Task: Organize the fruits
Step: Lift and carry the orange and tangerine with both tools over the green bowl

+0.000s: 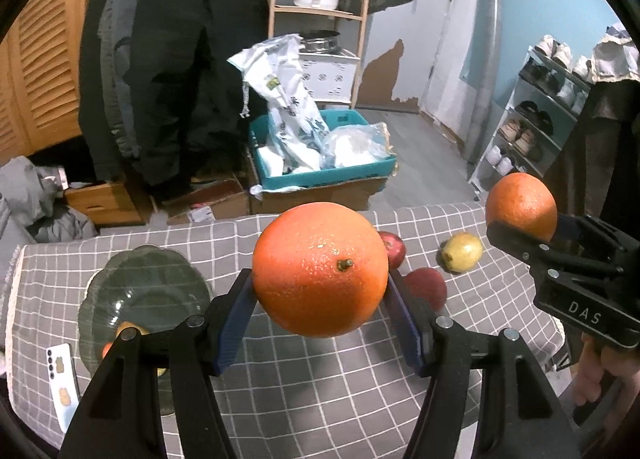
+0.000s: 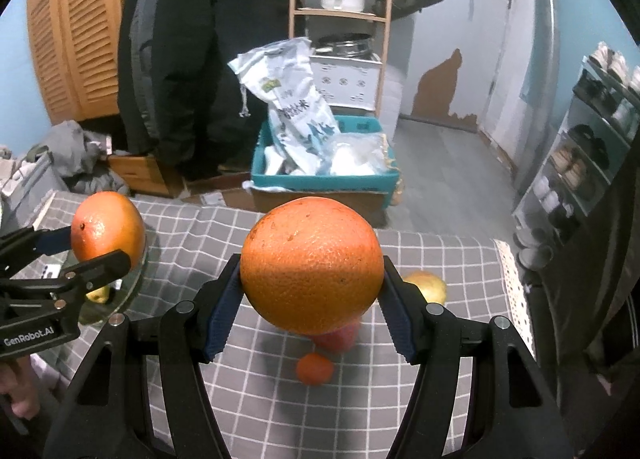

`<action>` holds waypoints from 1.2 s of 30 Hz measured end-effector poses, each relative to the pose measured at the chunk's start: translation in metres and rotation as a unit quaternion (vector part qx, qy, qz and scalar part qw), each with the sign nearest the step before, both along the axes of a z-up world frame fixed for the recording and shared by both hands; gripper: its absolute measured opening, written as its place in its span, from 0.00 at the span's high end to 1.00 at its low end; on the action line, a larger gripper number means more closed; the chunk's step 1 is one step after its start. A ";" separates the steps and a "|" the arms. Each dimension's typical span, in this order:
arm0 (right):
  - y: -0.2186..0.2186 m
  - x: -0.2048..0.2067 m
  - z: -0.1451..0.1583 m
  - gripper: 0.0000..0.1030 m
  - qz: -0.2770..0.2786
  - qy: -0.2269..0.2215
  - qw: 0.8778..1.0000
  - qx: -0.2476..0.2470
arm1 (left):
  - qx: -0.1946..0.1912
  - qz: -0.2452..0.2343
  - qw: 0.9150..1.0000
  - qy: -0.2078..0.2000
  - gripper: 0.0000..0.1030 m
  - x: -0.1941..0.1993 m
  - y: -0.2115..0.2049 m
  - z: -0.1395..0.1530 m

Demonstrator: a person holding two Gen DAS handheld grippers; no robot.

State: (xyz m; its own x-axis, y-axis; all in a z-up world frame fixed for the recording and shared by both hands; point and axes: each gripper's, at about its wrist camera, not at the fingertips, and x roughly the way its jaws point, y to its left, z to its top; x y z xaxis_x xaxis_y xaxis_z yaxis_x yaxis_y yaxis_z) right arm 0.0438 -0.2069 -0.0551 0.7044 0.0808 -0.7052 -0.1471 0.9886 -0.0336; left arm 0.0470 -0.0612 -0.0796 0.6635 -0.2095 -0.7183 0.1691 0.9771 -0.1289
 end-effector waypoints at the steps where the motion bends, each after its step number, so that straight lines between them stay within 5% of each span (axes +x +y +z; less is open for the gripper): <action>1: 0.004 0.001 0.001 0.37 0.003 0.000 1.000 0.001 | 0.001 0.003 1.000 -0.001 0.36 0.000 0.002 0.001; 36: 0.159 0.051 -0.020 0.37 0.115 0.025 0.993 -0.002 | 0.002 0.145 0.989 0.013 0.36 -0.007 0.149 -0.013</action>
State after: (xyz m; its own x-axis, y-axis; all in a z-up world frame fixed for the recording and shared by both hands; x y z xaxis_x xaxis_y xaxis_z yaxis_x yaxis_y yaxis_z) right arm 0.0949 -0.0474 -0.0748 0.6322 0.2327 -0.7390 -0.3703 0.9286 -0.0244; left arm 0.0402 0.0876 -0.0927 0.6769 -0.0105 -0.7360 -0.1217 0.9846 -0.1259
